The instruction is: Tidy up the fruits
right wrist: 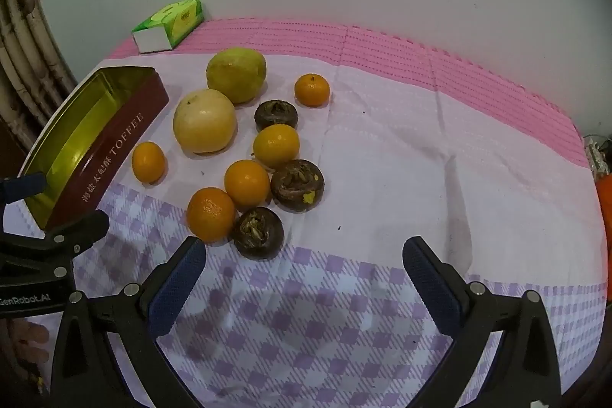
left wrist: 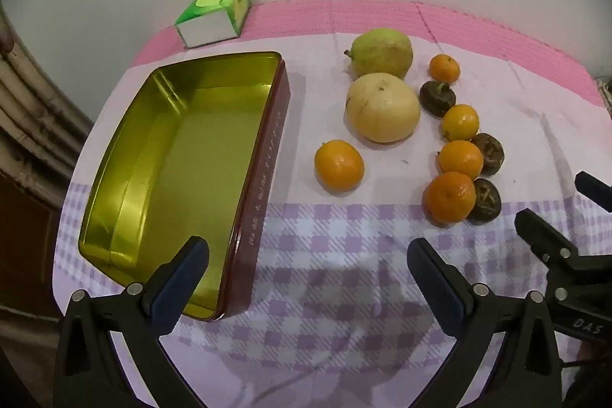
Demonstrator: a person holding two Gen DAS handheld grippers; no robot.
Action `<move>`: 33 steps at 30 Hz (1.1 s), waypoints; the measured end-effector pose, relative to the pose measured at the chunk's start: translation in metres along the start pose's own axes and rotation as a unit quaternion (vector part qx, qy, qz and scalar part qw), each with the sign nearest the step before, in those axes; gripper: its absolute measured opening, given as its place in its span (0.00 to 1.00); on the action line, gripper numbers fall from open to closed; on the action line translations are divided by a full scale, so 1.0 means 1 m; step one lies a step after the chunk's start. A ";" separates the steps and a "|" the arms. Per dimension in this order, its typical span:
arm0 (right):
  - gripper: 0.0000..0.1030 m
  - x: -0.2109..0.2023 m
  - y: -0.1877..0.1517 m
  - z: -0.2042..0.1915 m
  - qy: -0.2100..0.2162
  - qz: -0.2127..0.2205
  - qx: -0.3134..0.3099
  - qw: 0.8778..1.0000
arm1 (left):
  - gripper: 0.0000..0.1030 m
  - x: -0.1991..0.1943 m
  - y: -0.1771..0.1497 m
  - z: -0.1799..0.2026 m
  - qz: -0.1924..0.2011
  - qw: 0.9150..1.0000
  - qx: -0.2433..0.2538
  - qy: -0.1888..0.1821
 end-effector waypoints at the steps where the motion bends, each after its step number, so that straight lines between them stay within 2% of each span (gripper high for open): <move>1: 0.99 0.000 0.000 0.001 0.000 0.000 0.000 1.000 | 1.00 0.000 0.000 0.000 0.000 1.000 0.001 -0.001; 6: 0.99 0.000 -0.002 0.000 0.000 -0.001 0.000 1.000 | 1.00 0.000 -0.002 0.007 0.004 1.000 0.018 -0.020; 12: 0.99 0.001 -0.001 0.003 0.005 -0.002 0.006 1.000 | 1.00 0.001 -0.005 0.013 -0.001 0.999 0.032 -0.027; 16: 0.99 0.002 -0.002 0.002 0.009 0.000 0.006 1.000 | 1.00 0.000 -0.005 0.011 0.003 0.999 0.031 -0.013; 33: 0.98 0.005 -0.003 -0.004 0.022 0.005 -0.001 1.000 | 1.00 0.005 -0.005 0.000 -0.005 1.000 0.005 -0.003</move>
Point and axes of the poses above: each gripper's, at about its wrist camera, not at the fingertips, and x roughly the way its jaws point, z to its right, y to its top, the point moved 5 cm from there along x, roughly the way its jaws point, and after that the axes turned 6 degrees about -z, right-handed, at the moved point
